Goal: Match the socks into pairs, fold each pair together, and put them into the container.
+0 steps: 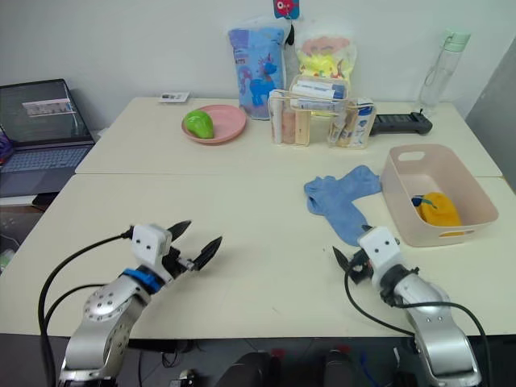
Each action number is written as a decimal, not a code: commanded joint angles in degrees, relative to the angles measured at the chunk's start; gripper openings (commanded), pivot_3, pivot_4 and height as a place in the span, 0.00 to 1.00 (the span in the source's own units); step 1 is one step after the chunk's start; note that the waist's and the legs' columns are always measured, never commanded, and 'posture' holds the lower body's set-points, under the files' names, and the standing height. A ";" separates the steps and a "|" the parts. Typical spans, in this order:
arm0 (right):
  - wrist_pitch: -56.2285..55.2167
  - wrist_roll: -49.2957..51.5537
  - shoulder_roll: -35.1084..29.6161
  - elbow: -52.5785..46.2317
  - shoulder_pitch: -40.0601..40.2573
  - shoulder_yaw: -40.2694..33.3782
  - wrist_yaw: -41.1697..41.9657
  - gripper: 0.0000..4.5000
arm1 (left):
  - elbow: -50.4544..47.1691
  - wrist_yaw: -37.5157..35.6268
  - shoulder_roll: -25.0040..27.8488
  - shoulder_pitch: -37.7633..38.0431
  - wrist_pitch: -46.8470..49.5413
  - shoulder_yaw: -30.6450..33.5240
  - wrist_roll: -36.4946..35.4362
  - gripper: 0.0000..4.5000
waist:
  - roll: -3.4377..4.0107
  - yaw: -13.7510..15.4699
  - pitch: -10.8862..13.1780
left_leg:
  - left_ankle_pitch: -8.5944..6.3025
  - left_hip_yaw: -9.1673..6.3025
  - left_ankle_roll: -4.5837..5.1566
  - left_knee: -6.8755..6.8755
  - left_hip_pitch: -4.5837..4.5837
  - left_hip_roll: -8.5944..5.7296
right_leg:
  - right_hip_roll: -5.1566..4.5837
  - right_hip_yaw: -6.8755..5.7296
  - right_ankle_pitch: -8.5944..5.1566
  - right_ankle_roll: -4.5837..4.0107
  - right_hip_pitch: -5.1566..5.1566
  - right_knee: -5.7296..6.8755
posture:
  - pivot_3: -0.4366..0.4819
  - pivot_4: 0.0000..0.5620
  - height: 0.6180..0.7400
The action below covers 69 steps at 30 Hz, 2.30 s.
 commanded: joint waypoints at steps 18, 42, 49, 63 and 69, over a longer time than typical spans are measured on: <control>6.75 0.27 -1.00 6.01 -4.54 0.92 -1.10 0.05 | -3.18 -5.03 2.12 -8.39 5.50 -2.75 -4.70 1.00 | 0.00 -0.30 0.00 | 0.03 -0.01 -0.03 -0.11 0.00 0.00 | 0.00 0.01 0.00 -0.01 0.01 0.02 | 0.48 0.27 1.00; -0.12 15.88 -30.04 -5.33 10.34 2.25 33.21 0.01 | 11.41 -15.74 -1.25 -23.13 6.50 -18.68 -0.07 1.00 | -0.16 0.44 0.03 | -0.03 -0.20 0.07 -0.06 0.32 0.03 | -0.03 -0.29 -0.02 0.02 0.75 -0.38 | 0.48 0.27 1.00; 2.29 17.34 -28.51 -7.14 10.64 1.82 31.34 0.00 | 30.59 -16.92 -7.69 -34.14 -2.18 -26.68 9.96 0.96 | -0.20 0.42 0.04 | -0.05 -0.22 0.09 0.08 0.23 0.02 | -0.05 -0.36 -0.02 0.04 0.79 -0.40 | 0.48 0.27 1.00; 4.14 18.97 -27.96 -9.05 11.10 1.32 28.97 0.00 | 38.79 -19.66 -9.85 -34.84 -6.93 -26.34 12.97 0.02 | -0.21 0.44 0.05 | -0.05 -0.27 0.10 0.16 0.22 0.02 | -0.04 -0.37 -0.02 0.05 0.76 -0.35 | 0.48 0.27 1.00; 2.85 17.99 -27.15 -5.86 8.43 0.88 28.06 0.00 | 36.67 -19.24 -10.09 -33.60 -6.50 -24.63 12.00 0.01 | -0.22 0.43 0.05 | -0.05 -0.28 0.10 0.16 0.22 0.02 | -0.04 -0.38 -0.02 0.05 0.75 -0.34 | 0.48 0.27 1.00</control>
